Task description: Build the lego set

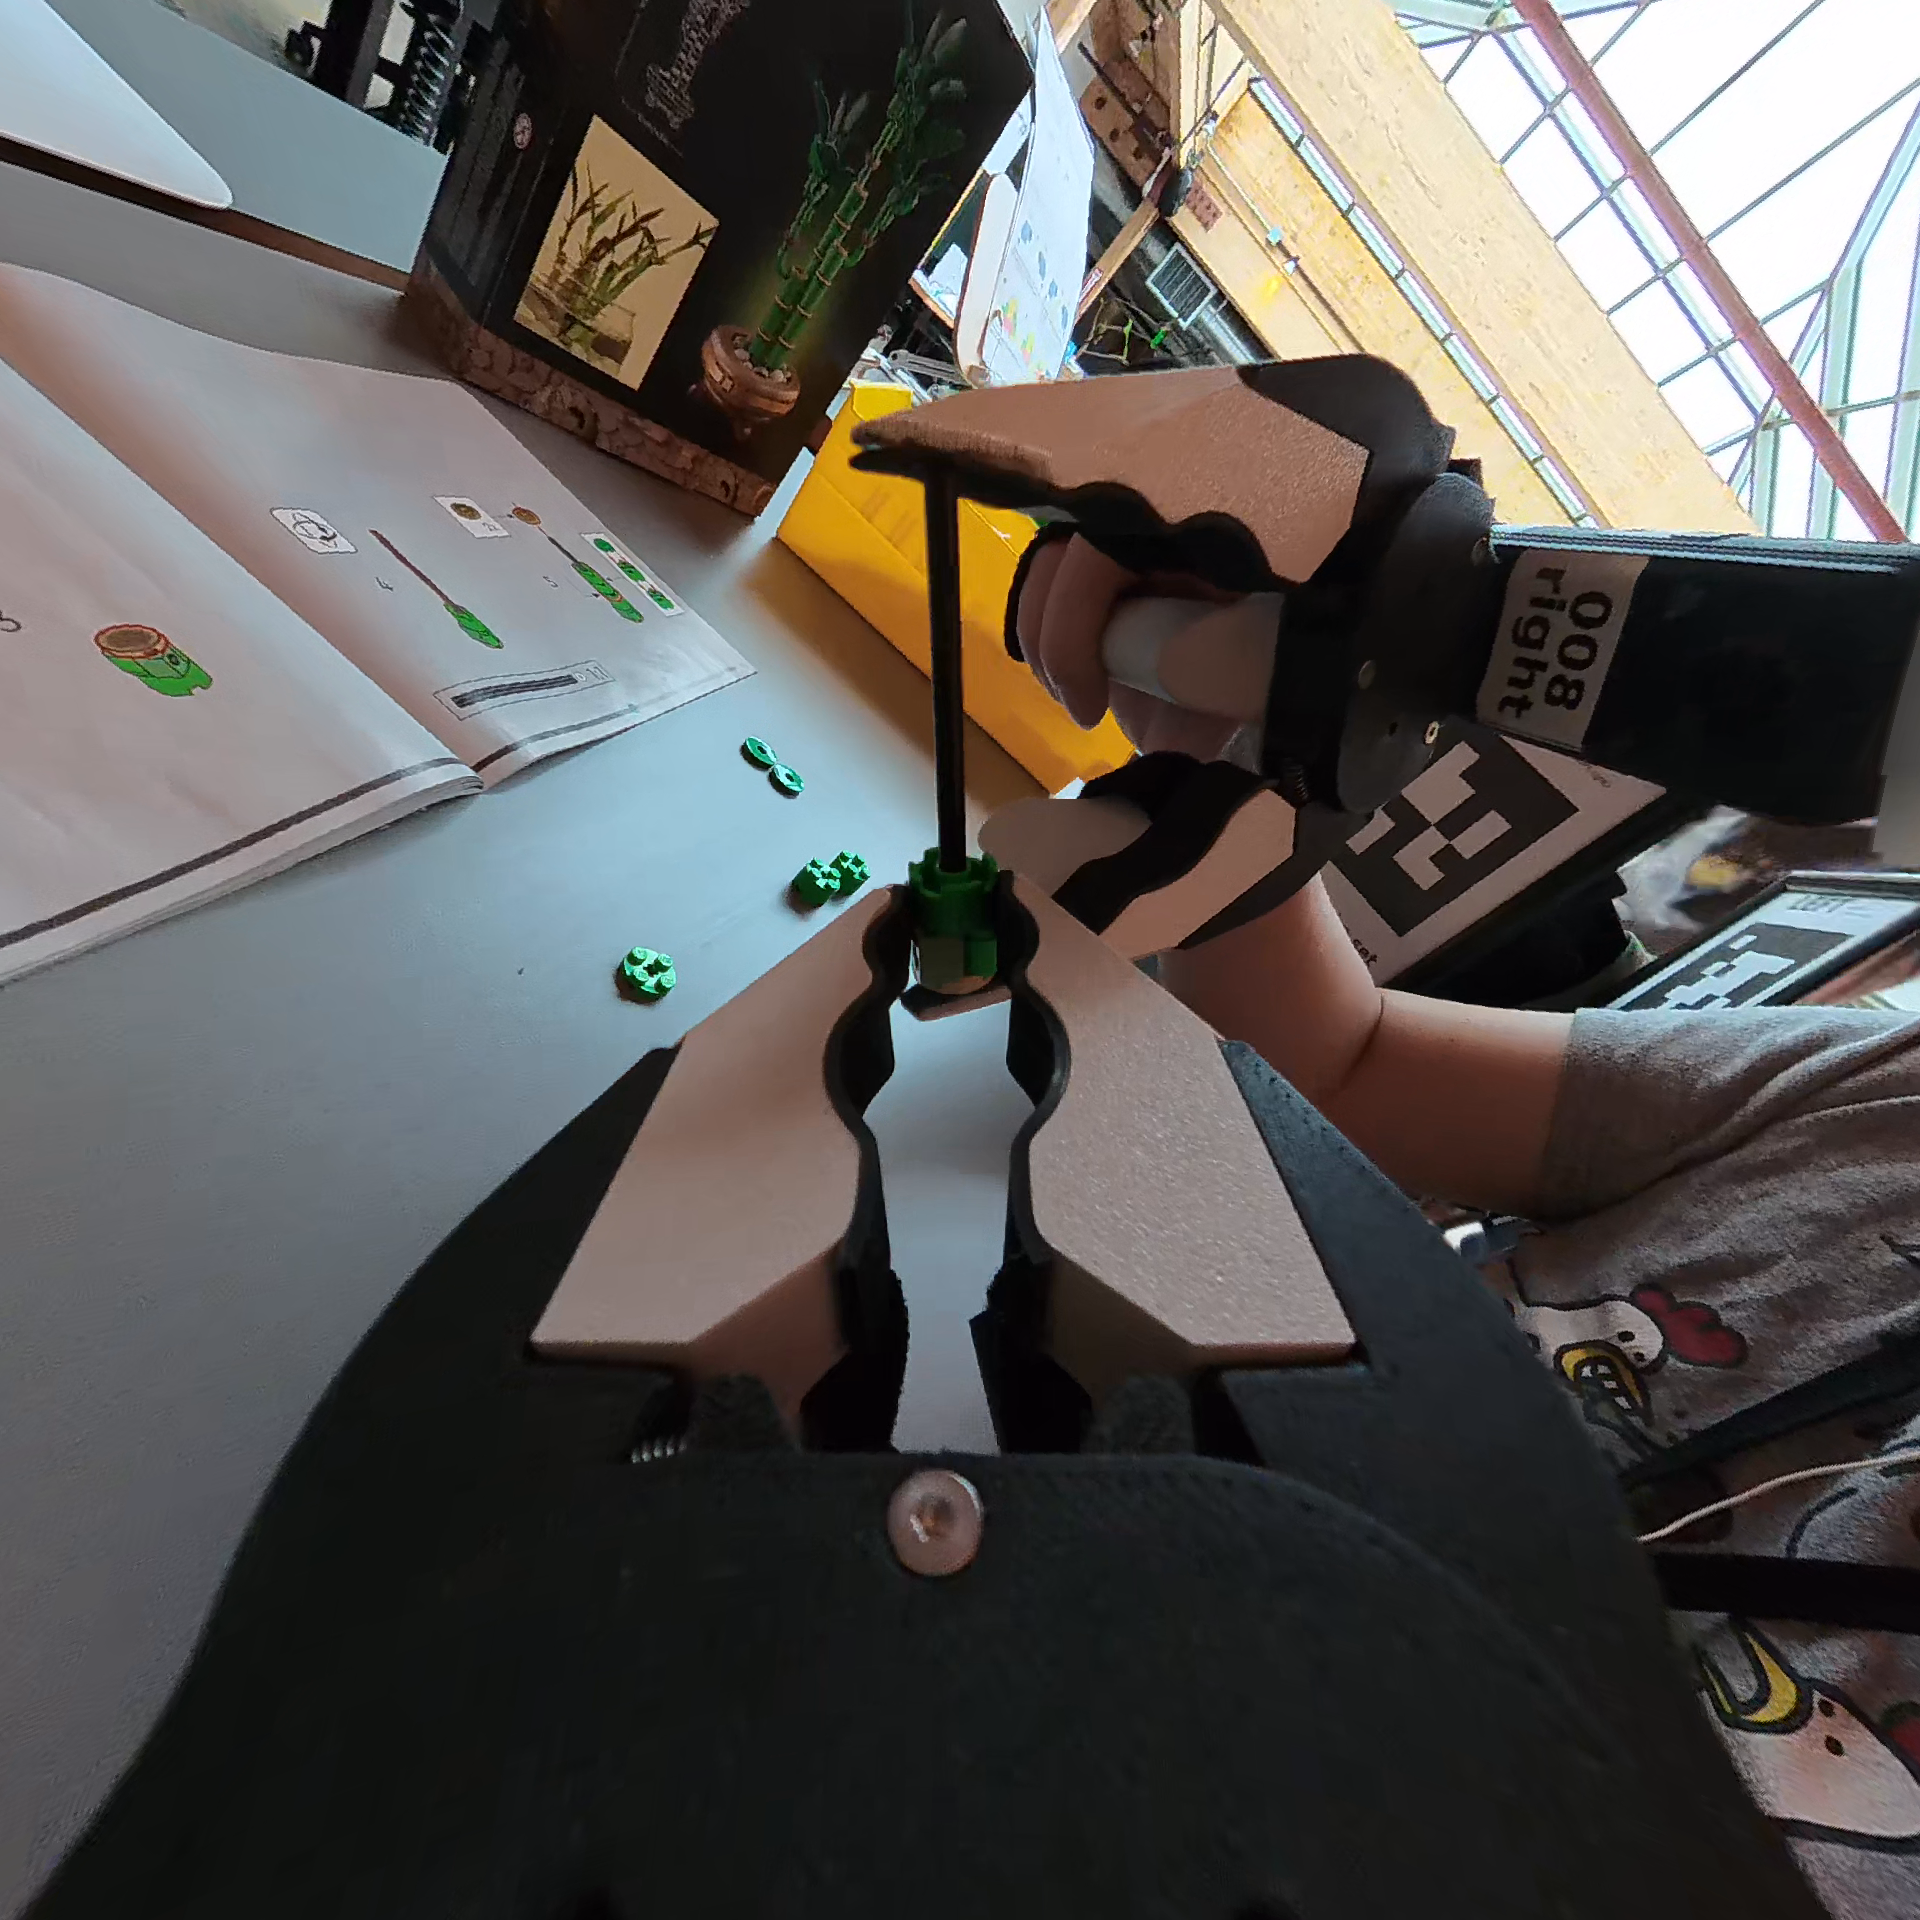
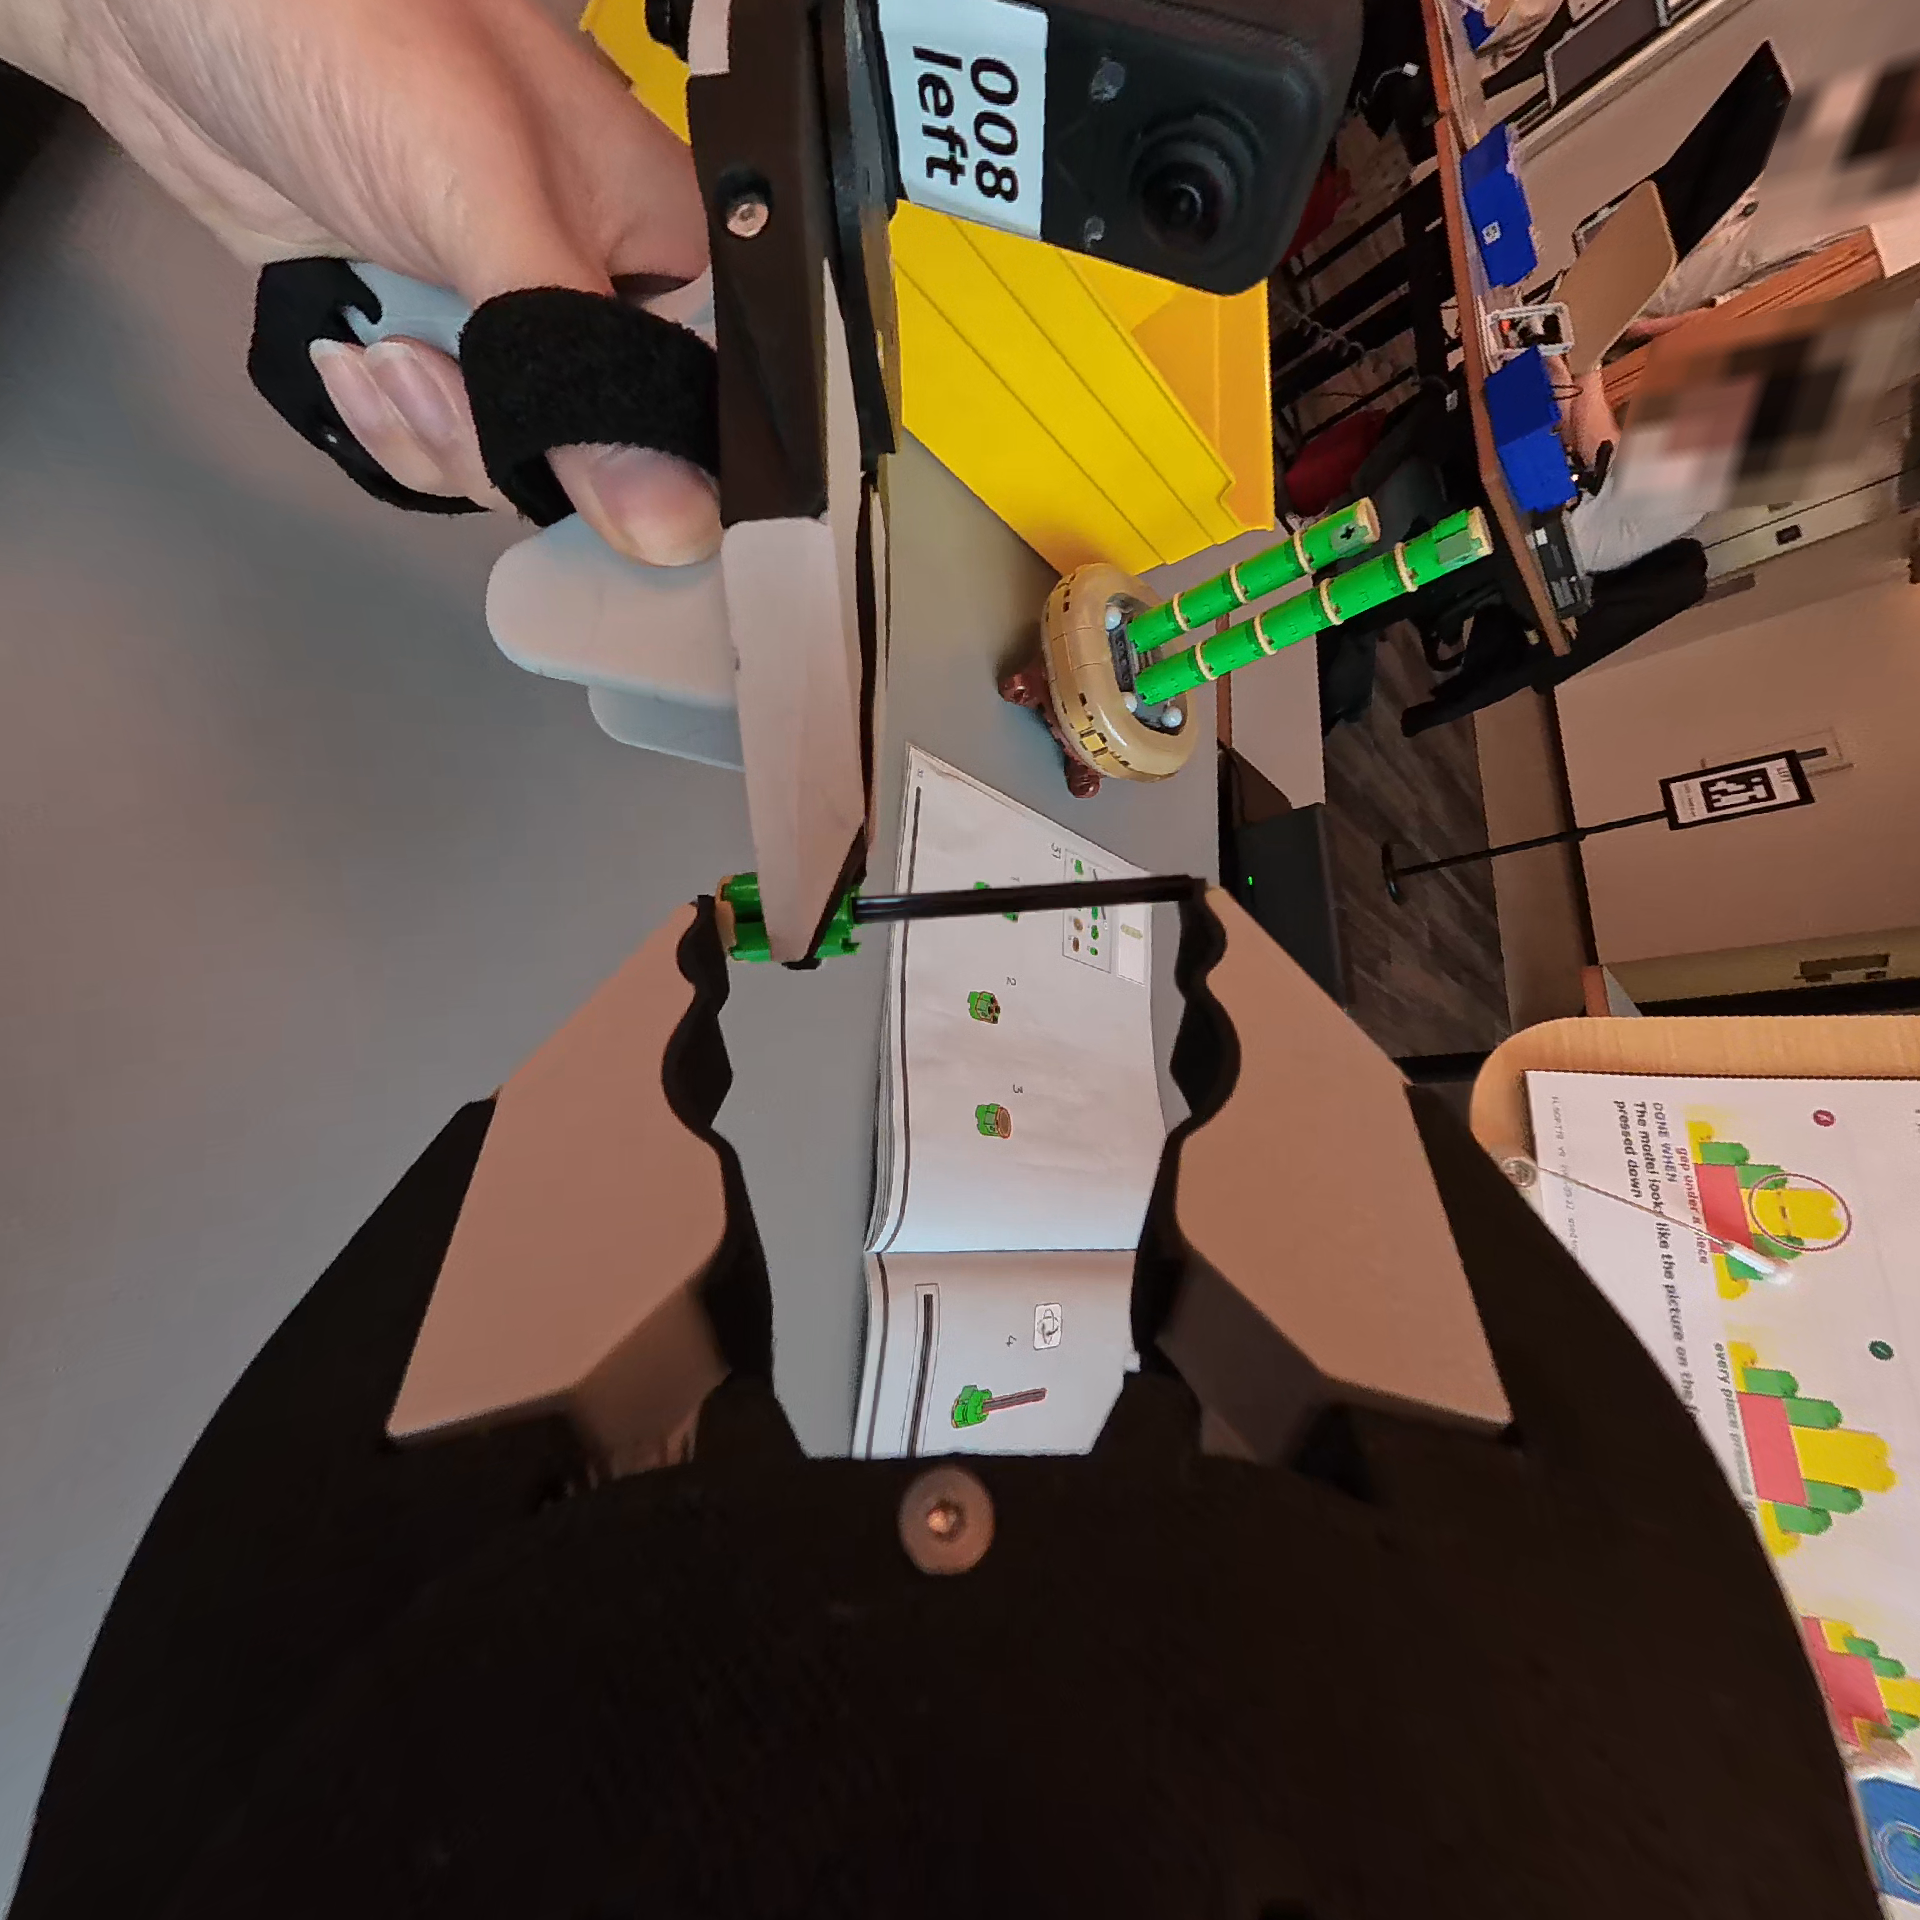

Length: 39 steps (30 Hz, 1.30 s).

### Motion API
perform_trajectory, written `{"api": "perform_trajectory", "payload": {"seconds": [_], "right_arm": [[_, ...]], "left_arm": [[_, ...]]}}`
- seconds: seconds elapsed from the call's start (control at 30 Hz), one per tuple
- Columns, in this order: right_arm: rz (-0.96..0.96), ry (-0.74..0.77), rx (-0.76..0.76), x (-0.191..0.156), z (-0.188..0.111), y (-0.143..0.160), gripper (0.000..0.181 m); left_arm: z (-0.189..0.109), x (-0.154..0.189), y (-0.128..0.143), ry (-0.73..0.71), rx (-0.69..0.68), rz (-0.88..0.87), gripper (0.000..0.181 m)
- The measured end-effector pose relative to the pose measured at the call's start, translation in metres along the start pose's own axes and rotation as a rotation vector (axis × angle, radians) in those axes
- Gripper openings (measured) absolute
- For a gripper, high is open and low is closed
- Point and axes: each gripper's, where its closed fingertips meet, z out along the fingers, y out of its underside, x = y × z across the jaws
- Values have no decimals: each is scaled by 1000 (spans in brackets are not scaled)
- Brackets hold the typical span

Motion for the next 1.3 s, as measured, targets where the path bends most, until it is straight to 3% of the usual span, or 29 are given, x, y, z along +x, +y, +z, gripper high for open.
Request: {"api": "perform_trajectory", "payload": {"seconds": [1.3], "right_arm": [[-43, 35, 42, 0, 0, -5, 80]], "left_arm": [[-2, -1, -3, -25, 12, 34, 14]]}}
